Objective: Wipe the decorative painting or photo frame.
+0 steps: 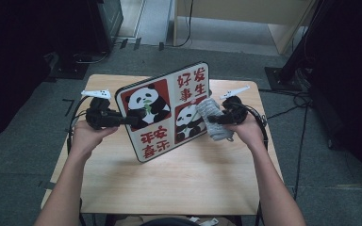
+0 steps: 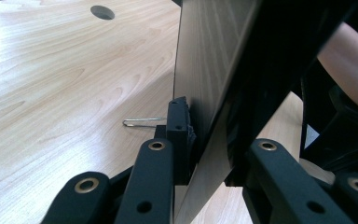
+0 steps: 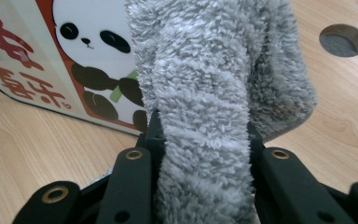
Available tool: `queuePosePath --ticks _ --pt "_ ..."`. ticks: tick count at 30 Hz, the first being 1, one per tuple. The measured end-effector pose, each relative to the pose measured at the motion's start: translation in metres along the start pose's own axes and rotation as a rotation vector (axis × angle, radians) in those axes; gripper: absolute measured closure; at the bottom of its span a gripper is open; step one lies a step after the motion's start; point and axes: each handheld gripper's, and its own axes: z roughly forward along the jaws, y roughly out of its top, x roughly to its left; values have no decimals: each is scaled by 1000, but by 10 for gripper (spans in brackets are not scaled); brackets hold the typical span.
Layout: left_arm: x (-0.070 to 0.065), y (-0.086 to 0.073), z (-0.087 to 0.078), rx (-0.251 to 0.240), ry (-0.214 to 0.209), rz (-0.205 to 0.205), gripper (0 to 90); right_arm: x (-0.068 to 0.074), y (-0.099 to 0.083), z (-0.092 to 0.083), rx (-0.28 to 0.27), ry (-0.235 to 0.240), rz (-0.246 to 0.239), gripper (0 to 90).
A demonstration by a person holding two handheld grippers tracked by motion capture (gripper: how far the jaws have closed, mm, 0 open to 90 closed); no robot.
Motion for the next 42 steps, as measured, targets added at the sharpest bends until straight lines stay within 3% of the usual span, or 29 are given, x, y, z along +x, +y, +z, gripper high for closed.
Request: queuePosePath --ticks 17,31,39,42 --pt "1 -1 -1 11 -17 8 775 -1 -22 22 15 15 18 670" --pt "2 0 0 6 -18 9 774 -1 -40 38 85 13 45 666" --pt "2 0 0 8 -20 14 773 -3 -49 45 80 25 67 667" --pt "2 0 -1 8 -22 14 772 -3 -52 50 109 28 74 667"
